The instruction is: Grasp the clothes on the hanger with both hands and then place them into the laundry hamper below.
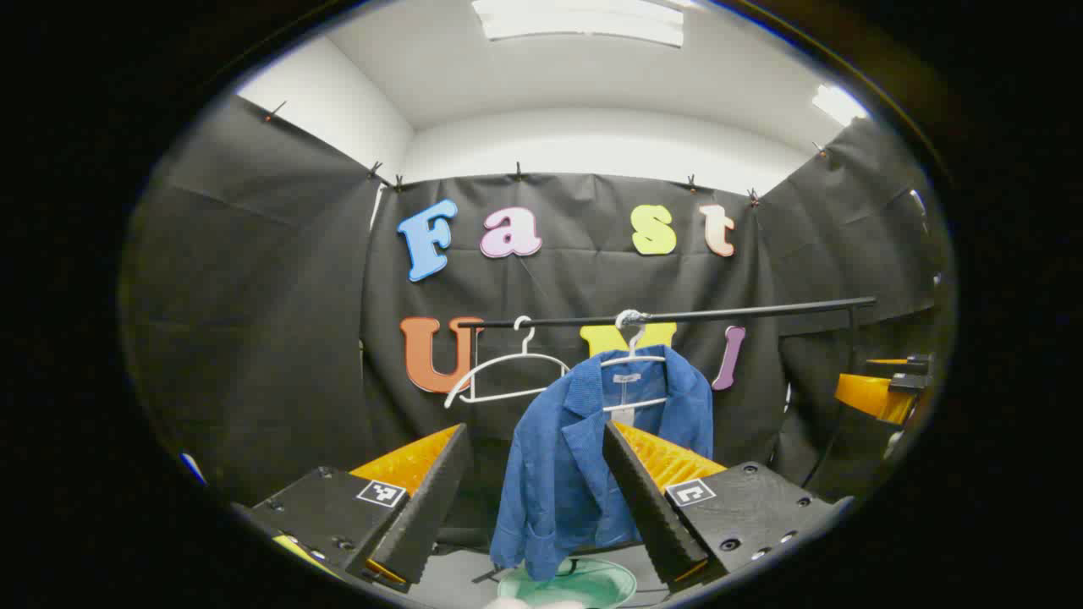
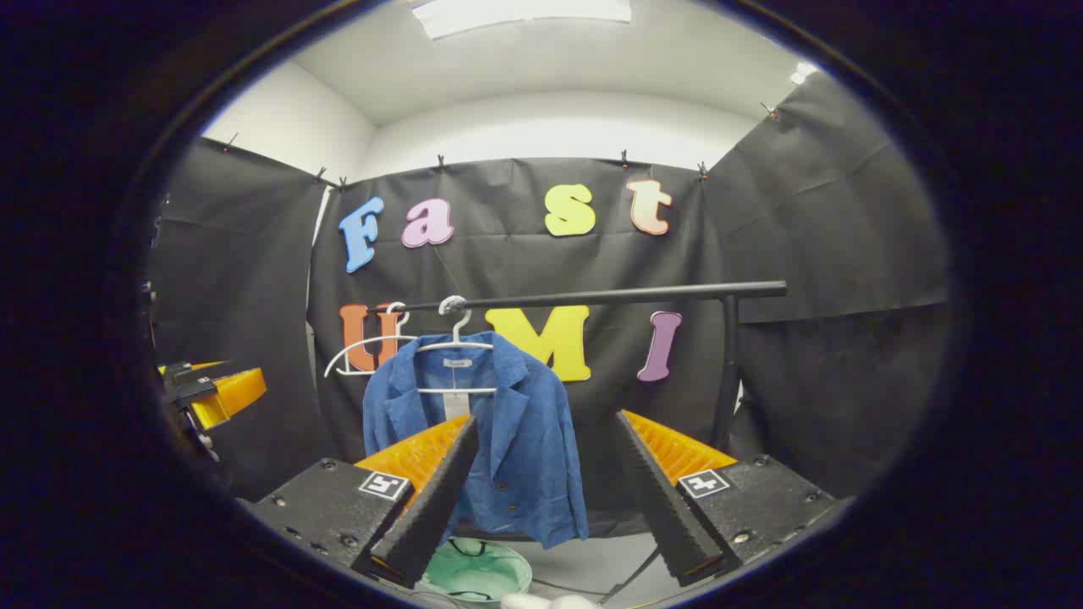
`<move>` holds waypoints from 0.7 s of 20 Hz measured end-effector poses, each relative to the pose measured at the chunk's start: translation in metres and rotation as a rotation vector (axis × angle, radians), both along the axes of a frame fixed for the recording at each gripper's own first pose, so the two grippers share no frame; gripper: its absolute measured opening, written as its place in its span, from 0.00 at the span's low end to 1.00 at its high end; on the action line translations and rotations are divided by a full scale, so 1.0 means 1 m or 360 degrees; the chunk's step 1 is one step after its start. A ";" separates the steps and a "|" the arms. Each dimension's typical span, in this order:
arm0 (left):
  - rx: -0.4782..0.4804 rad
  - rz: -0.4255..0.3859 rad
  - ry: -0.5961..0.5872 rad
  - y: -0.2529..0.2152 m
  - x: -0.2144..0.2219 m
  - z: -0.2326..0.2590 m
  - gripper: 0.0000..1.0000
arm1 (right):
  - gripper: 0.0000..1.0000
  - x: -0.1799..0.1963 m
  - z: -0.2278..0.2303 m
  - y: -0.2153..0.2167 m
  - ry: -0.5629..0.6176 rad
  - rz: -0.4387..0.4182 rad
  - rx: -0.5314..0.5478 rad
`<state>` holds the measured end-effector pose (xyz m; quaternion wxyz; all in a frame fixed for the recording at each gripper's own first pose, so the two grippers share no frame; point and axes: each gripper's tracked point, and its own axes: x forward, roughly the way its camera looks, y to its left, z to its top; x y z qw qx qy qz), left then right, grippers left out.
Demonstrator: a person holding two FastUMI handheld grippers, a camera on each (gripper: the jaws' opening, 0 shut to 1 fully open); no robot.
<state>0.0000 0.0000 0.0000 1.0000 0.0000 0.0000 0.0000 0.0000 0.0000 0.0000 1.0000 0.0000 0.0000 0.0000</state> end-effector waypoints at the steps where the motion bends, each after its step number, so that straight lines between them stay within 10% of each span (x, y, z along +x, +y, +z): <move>1: 0.0001 -0.0006 0.0013 0.000 0.000 -0.001 1.00 | 1.00 0.001 0.000 0.001 0.0002 0.0002 -0.0005; 14: 0.0059 0.0079 0.0017 -0.007 0.032 -0.015 1.00 | 1.00 0.047 -0.022 -0.009 0.0041 0.0061 0.0018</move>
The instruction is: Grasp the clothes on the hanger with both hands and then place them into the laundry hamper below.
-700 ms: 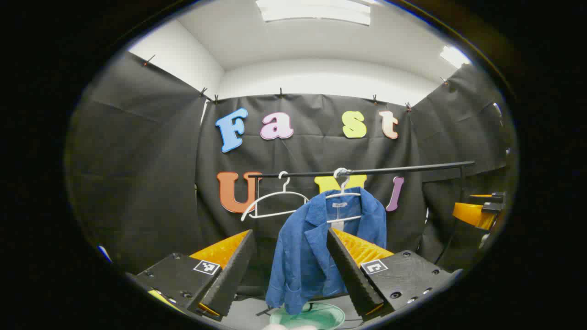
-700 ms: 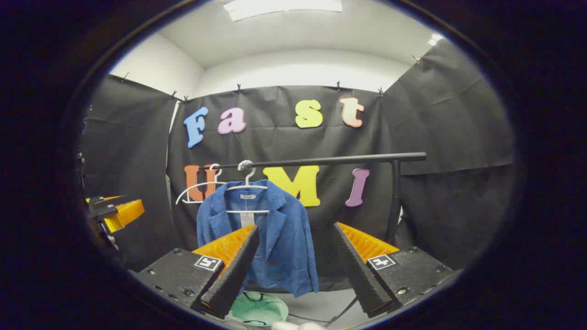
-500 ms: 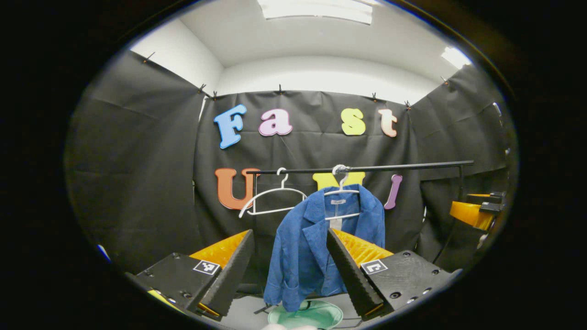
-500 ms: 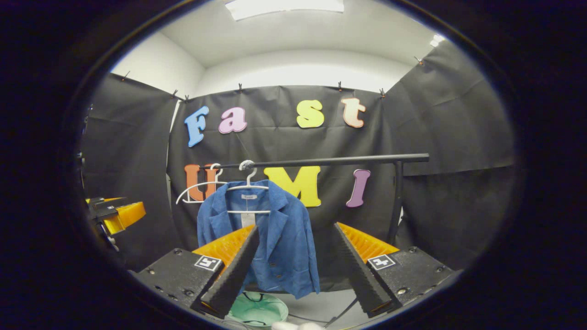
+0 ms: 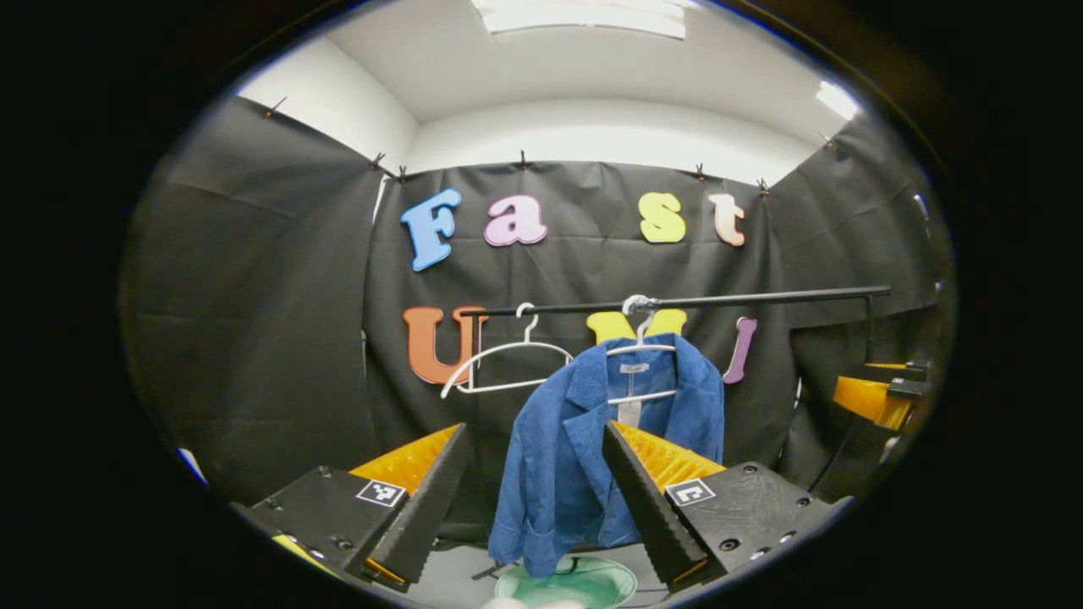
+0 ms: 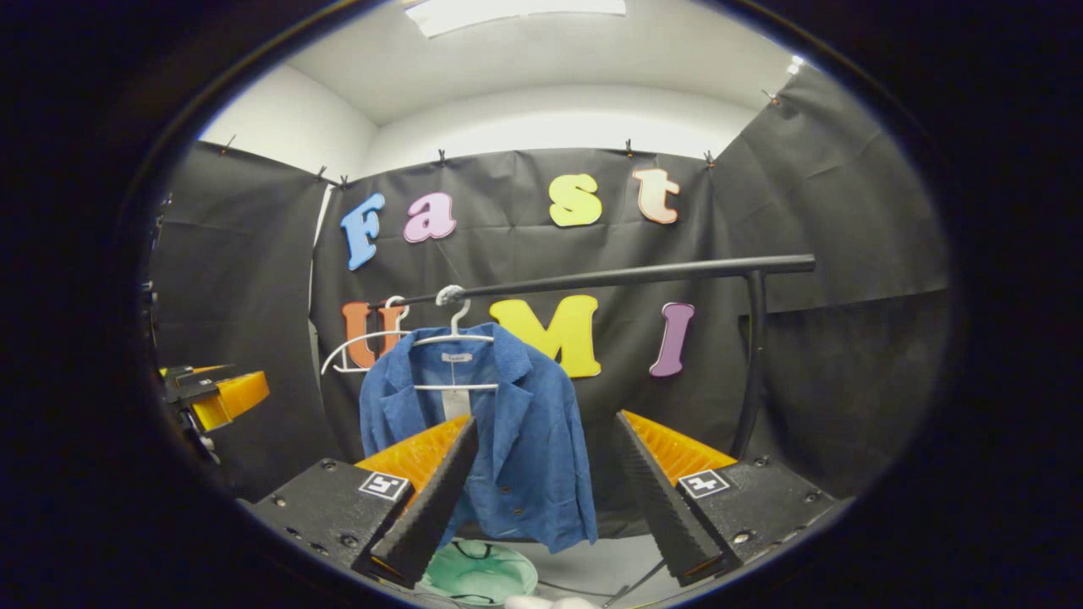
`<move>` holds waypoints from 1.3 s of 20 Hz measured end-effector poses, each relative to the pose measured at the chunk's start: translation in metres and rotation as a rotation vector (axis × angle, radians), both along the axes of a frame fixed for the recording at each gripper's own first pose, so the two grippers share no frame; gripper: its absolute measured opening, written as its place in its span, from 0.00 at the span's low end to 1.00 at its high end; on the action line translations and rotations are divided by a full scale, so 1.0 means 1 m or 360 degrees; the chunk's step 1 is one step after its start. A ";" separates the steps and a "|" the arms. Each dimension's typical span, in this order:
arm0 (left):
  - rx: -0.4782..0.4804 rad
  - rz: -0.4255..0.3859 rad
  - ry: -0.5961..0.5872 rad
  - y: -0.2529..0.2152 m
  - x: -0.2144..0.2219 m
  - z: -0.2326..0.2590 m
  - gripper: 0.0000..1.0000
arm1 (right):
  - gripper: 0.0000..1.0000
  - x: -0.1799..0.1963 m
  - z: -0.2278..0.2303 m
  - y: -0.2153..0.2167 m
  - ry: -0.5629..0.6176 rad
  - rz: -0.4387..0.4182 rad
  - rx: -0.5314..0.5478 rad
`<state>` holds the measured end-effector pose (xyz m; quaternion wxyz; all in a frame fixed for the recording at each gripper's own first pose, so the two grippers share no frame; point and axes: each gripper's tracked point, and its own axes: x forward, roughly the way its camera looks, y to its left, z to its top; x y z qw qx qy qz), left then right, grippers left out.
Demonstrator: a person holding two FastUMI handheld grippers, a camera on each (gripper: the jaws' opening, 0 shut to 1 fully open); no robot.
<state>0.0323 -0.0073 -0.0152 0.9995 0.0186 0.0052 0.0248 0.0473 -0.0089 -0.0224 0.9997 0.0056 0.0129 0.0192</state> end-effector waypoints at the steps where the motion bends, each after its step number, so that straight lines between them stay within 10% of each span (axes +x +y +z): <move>1: 0.0010 -0.0008 -0.0003 -0.005 0.005 -0.002 1.00 | 1.00 0.005 -0.002 -0.002 -0.0002 0.0004 -0.0002; 26: -0.0024 0.0121 0.0139 -0.052 0.202 -0.118 0.98 | 1.00 0.224 -0.079 0.048 0.0178 0.0421 -0.0098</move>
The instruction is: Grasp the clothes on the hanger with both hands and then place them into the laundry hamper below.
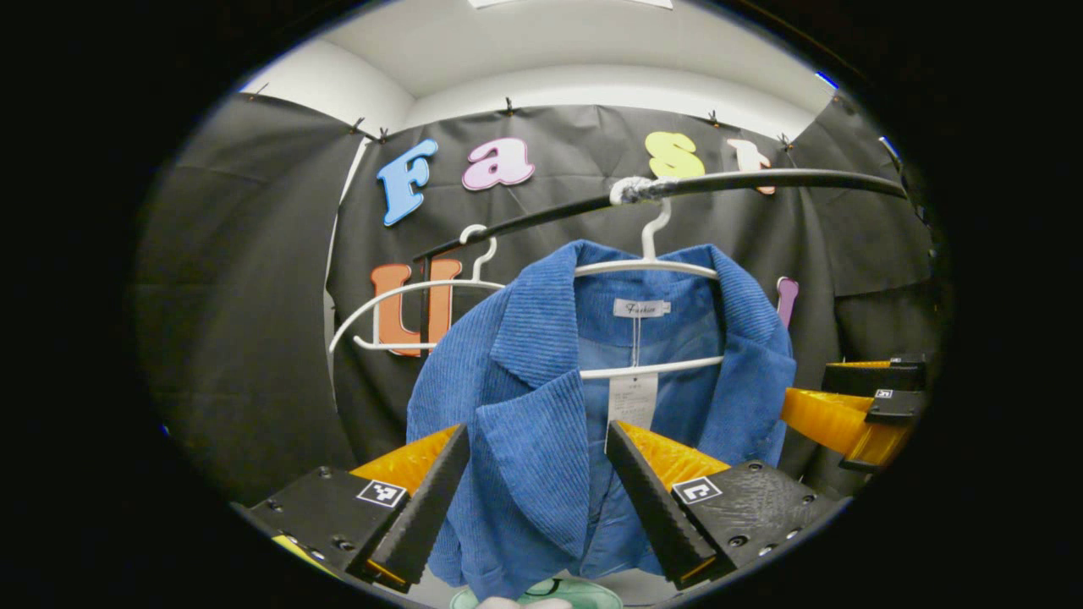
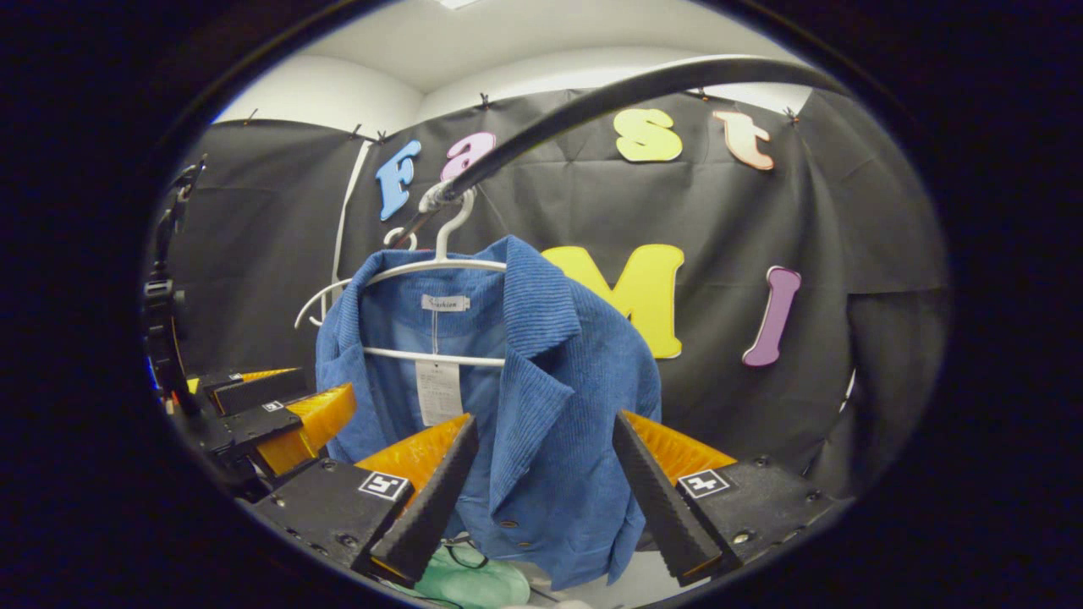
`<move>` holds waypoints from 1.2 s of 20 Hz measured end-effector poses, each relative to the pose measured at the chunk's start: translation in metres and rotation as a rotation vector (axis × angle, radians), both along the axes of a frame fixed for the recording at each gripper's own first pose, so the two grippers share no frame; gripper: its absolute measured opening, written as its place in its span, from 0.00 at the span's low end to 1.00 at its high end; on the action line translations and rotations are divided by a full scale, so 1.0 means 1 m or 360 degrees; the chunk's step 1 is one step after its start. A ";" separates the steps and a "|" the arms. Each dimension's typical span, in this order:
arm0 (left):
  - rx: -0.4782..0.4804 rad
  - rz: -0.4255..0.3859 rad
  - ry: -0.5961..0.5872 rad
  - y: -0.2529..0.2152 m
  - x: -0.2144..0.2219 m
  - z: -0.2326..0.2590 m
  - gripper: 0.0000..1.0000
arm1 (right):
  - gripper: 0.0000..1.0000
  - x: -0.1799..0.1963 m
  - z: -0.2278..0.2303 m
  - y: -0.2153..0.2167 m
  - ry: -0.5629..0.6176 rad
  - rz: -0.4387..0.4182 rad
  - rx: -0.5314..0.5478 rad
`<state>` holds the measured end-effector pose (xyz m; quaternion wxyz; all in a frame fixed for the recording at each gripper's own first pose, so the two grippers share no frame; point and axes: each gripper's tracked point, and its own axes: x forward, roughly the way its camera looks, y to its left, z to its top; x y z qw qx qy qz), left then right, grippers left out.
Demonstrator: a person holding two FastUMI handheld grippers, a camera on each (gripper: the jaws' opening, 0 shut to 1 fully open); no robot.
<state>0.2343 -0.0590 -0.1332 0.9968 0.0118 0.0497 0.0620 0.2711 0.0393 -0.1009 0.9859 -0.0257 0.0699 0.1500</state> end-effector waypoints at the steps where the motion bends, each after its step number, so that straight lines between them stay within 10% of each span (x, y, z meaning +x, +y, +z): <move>1: 0.0016 0.0012 0.0007 0.003 0.006 -0.003 0.94 | 1.00 0.007 -0.001 0.004 0.0011 0.0015 -0.0001; 8: -0.0097 0.0006 0.0018 0.005 0.025 -0.013 1.00 | 0.96 0.036 -0.014 0.024 0.0069 0.0089 -0.0007; 17: -0.0163 -0.0126 0.0033 -0.021 0.038 -0.016 0.68 | 0.77 0.043 -0.019 0.039 0.0112 0.0181 0.0014; 20: -0.0149 -0.0168 0.0024 -0.031 0.041 -0.010 0.75 | 0.64 0.046 -0.021 0.039 0.0135 0.0193 0.0025; 24: -0.0095 -0.0223 0.0055 -0.040 0.048 -0.015 0.35 | 0.43 0.051 -0.023 0.037 0.0143 0.0186 0.0033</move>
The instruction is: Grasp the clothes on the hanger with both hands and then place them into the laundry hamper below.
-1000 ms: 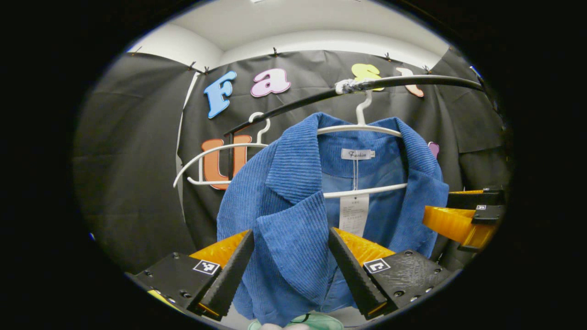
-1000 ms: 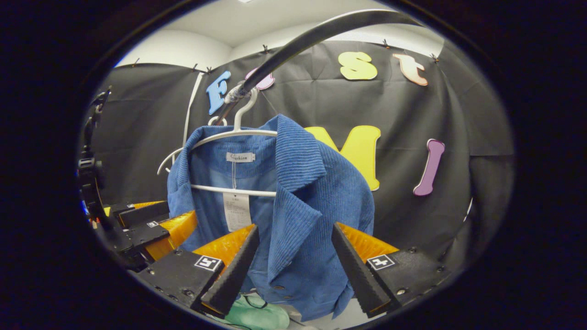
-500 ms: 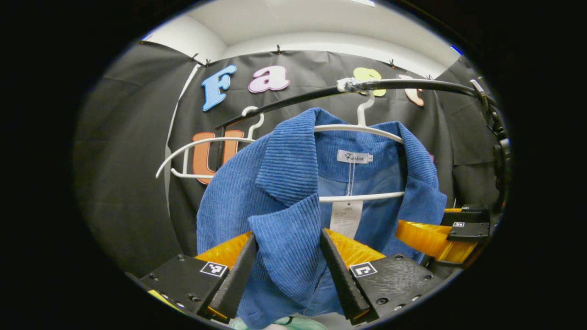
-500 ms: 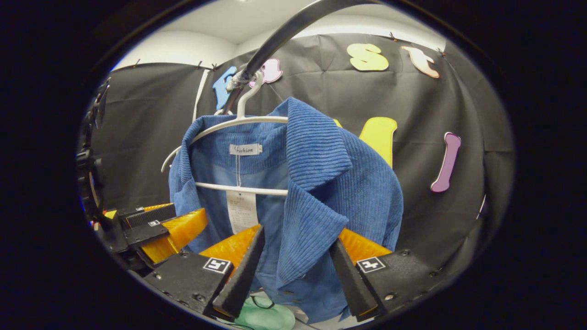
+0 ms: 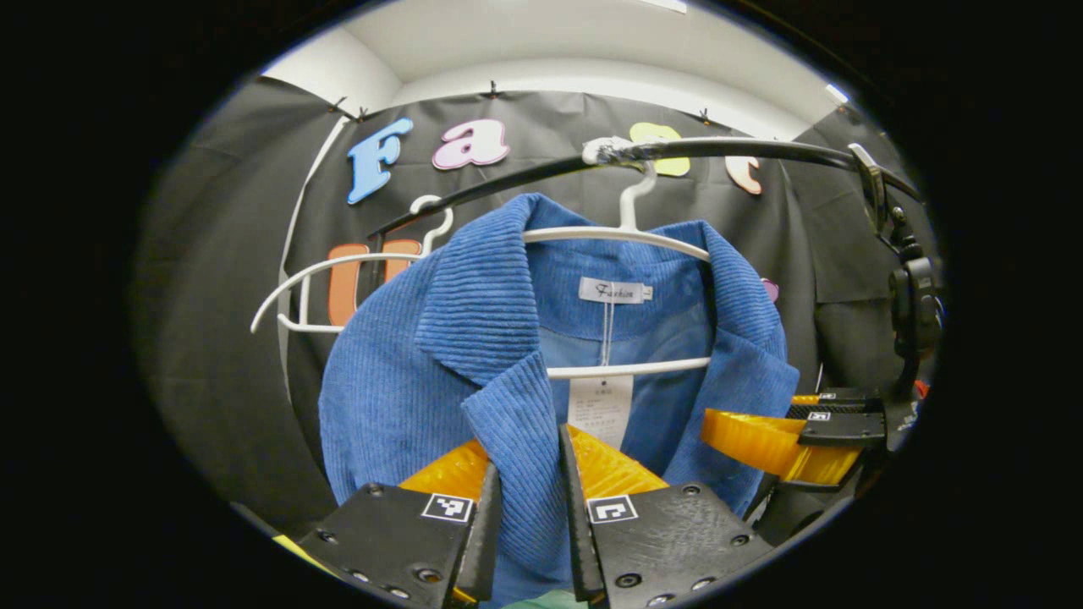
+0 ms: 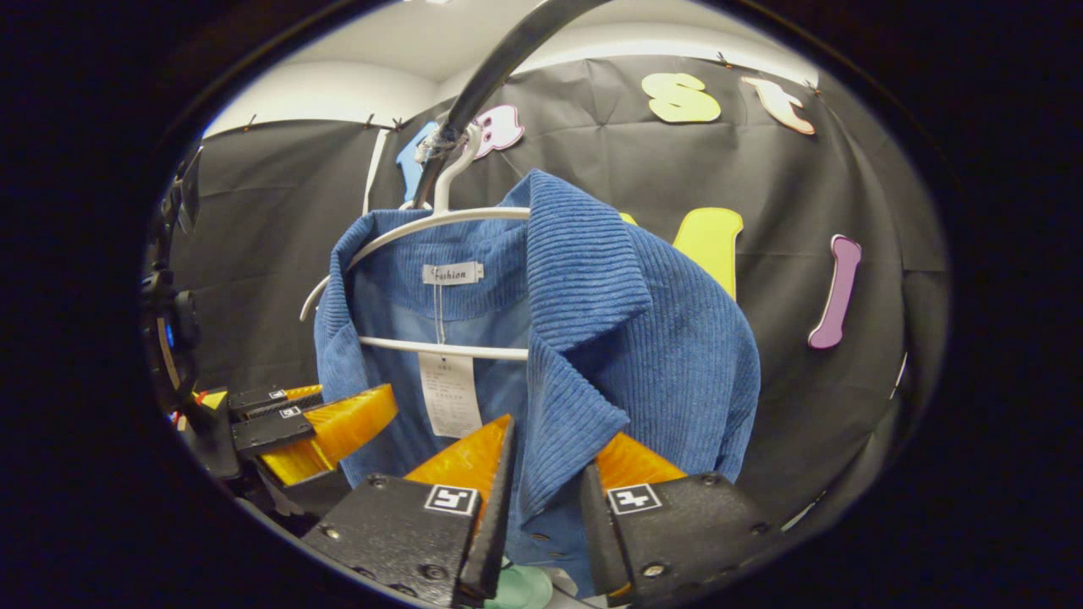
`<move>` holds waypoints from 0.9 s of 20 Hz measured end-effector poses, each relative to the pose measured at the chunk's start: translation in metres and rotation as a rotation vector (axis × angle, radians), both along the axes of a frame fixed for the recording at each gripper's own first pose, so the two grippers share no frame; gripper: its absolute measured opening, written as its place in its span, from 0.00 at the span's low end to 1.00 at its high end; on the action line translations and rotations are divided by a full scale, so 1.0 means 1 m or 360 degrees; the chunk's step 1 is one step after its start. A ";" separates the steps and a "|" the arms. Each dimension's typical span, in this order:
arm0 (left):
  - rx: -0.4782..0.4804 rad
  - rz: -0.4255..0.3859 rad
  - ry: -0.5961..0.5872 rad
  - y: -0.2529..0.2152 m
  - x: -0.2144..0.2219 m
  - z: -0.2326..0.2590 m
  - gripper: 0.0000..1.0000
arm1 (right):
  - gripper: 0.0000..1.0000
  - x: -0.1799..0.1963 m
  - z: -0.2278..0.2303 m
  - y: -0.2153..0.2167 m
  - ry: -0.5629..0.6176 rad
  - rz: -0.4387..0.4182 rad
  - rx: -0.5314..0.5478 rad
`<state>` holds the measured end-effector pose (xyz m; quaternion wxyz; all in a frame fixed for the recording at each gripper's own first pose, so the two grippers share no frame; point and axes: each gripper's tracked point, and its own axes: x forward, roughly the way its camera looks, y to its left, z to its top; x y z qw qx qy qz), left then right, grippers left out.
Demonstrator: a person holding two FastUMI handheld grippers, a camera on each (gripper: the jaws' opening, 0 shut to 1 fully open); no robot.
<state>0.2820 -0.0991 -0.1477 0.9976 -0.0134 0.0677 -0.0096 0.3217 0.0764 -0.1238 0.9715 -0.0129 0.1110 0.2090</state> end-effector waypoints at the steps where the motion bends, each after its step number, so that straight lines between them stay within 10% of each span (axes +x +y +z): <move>1: 0.0011 -0.0013 0.0014 -0.002 0.001 -0.001 0.46 | 0.35 0.001 -0.002 -0.001 0.0010 -0.0008 0.0004; 3: 0.0092 0.0109 0.0016 0.015 -0.012 0.006 0.46 | 0.22 0.005 -0.003 -0.007 0.0028 -0.0052 0.0019; 5: 0.0097 0.0197 0.0037 0.027 0.004 -0.008 0.11 | 0.12 0.003 -0.006 -0.006 0.0067 -0.0026 0.0058; 8: 0.0071 0.0245 0.0068 0.035 0.003 -0.009 0.02 | 0.06 0.004 -0.006 -0.011 0.0090 -0.0022 0.0068; 18: 0.0159 0.0360 0.0096 0.063 -0.004 -0.007 0.07 | 0.04 0.010 -0.008 -0.021 0.0157 0.0065 0.0142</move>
